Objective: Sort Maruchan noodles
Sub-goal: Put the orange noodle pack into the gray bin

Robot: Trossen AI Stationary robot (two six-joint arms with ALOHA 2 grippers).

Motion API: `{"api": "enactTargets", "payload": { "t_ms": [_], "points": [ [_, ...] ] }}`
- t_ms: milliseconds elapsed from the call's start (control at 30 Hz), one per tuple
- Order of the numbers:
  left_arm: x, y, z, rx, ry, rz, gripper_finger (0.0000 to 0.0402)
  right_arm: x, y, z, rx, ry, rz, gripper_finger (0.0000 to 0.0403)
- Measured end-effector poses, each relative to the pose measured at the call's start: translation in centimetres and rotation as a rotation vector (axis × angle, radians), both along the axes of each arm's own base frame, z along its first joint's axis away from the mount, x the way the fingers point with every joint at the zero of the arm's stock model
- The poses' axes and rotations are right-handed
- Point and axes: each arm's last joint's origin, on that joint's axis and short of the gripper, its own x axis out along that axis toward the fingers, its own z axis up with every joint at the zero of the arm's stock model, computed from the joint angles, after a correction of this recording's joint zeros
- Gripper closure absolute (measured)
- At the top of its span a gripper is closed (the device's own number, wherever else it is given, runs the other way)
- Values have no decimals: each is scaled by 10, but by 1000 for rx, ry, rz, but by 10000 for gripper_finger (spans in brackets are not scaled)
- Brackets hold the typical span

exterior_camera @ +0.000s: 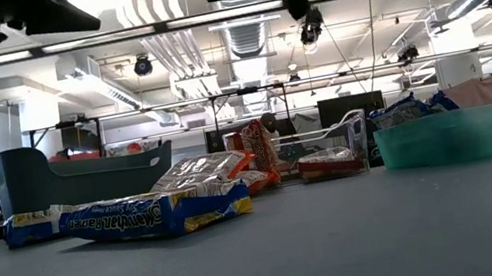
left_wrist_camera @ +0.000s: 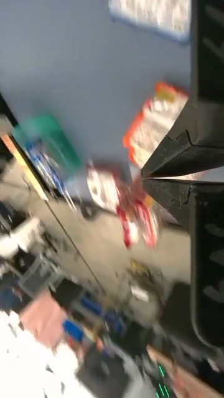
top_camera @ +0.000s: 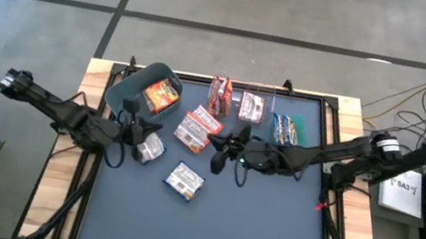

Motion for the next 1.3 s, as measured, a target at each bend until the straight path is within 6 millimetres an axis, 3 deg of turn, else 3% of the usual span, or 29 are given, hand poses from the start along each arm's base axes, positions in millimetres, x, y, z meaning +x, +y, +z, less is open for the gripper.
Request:
{"api": "enactTargets", "payload": {
  "t_ms": [167, 367, 833, 1300],
  "points": [
    [-6, 6, 3, 96, -6, 130, 402, 19, -1, 10, -19, 103, -12, 394],
    [-15, 8, 7, 46, -38, 94, 402, 36, -3, 11, -30, 190, -27, 394],
    [-21, 10, 7, -17, -58, 96, 402, 56, -36, -29, 70, 298, -50, 394],
    [-18, 9, 7, 10, -48, 85, 402, 63, -51, -47, 89, 331, -97, 384]
  ]
}}
